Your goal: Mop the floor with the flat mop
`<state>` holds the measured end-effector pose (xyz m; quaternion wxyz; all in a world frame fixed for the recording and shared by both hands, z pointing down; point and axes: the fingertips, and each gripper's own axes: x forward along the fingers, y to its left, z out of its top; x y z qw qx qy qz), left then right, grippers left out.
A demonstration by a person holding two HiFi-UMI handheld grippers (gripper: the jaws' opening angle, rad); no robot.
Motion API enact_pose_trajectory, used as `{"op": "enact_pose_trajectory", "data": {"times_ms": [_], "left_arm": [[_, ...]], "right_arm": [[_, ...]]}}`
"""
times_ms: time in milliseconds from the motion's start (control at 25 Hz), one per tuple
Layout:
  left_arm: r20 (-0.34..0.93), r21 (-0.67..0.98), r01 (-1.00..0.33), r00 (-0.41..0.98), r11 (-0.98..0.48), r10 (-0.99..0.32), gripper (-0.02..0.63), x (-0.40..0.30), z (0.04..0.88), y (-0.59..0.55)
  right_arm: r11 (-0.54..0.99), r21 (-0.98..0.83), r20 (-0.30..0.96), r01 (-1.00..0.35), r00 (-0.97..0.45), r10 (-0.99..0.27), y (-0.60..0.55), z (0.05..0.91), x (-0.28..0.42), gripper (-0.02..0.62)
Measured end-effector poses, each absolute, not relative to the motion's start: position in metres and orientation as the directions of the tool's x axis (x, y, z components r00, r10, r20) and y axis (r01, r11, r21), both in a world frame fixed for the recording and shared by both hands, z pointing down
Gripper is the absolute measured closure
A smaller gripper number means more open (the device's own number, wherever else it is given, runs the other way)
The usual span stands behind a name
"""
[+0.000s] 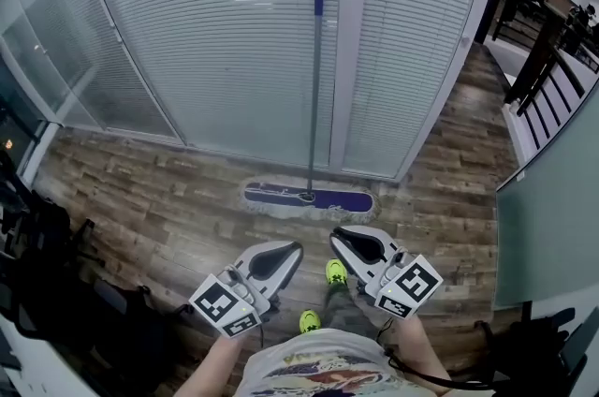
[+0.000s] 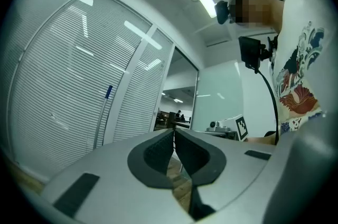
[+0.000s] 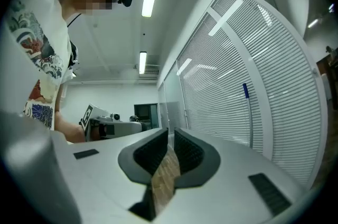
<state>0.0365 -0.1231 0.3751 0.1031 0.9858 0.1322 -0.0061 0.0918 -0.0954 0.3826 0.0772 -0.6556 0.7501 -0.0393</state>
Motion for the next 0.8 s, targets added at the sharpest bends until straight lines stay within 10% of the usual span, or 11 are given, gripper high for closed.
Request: {"op": "enact_pose_trajectory", "data": {"times_ms": [800], "left_arm": [[0.018,0.200,0.195,0.979,-0.960,0.202,0.592,0.293,0.379,-0.217]], "right_arm": [[0.208,-0.223,-0.065,-0.952,-0.198,-0.978,-0.213,0.388,0.342,0.552]]}}
